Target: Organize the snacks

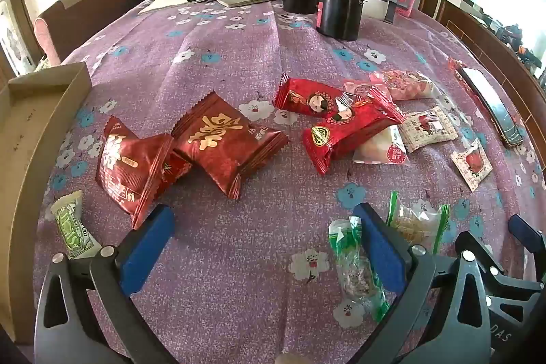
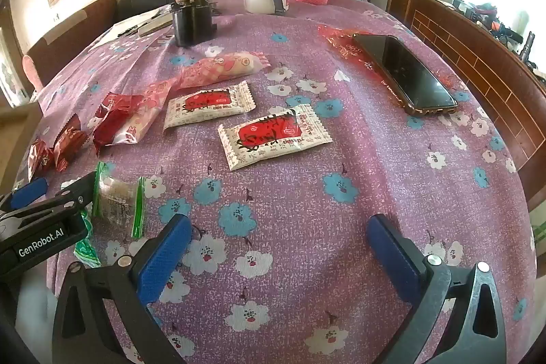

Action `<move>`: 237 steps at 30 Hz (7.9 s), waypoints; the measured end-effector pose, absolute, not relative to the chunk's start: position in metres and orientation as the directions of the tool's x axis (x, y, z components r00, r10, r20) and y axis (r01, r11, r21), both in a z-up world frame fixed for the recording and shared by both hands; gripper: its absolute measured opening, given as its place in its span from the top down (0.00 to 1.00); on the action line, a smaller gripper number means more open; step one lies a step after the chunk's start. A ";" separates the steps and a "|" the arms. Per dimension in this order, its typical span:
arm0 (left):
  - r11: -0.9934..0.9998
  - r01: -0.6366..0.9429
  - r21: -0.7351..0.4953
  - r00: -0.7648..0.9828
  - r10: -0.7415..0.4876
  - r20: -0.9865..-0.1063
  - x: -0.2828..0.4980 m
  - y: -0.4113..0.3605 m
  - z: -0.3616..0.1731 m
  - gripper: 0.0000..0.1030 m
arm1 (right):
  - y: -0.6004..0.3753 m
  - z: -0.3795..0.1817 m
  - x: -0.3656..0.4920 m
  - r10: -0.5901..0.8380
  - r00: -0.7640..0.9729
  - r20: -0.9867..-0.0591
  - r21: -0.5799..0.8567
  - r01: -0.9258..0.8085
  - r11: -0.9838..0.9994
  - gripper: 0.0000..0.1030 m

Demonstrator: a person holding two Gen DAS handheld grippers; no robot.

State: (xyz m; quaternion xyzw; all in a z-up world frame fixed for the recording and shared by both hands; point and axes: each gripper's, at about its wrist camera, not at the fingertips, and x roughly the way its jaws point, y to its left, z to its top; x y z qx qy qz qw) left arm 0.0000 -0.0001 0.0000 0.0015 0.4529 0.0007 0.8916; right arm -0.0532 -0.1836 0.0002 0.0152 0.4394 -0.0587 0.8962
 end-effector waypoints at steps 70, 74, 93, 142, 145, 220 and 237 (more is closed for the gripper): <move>0.965 0.049 -0.256 0.587 -0.235 -0.774 -0.025 0.146 0.079 0.00 | -0.134 0.046 -0.092 0.172 0.628 -0.759 0.114 -0.132 0.985 0.20; 0.955 0.057 -0.292 0.538 -0.276 -0.797 -0.007 0.149 0.066 0.03 | -0.094 0.031 -0.084 0.203 0.575 -0.793 0.092 -0.216 0.972 0.41; 0.972 0.235 0.012 0.417 -0.090 -0.905 0.006 0.087 0.006 0.06 | -0.077 0.010 -0.084 0.231 0.557 -0.798 0.084 -0.277 0.957 0.80; 0.948 0.304 -0.095 0.479 -0.238 -0.845 -0.048 0.052 0.036 0.61 | -0.097 0.042 -0.129 0.288 0.614 -0.734 0.160 -0.256 0.953 0.80; 0.941 0.291 -0.173 0.482 -0.300 -0.823 -0.056 0.071 0.050 0.64 | -0.093 0.044 -0.129 0.297 0.614 -0.731 0.165 -0.263 0.951 0.80; 0.907 -0.087 -0.413 0.662 -0.257 -0.705 -0.075 0.271 0.079 0.59 | 0.135 0.024 0.023 0.419 0.434 -0.797 0.300 -0.317 0.900 0.95; 0.898 0.016 -0.439 0.622 -0.353 -0.699 -0.072 0.215 0.076 0.59 | 0.056 0.026 -0.033 0.406 0.419 -0.812 0.207 -0.442 0.872 0.64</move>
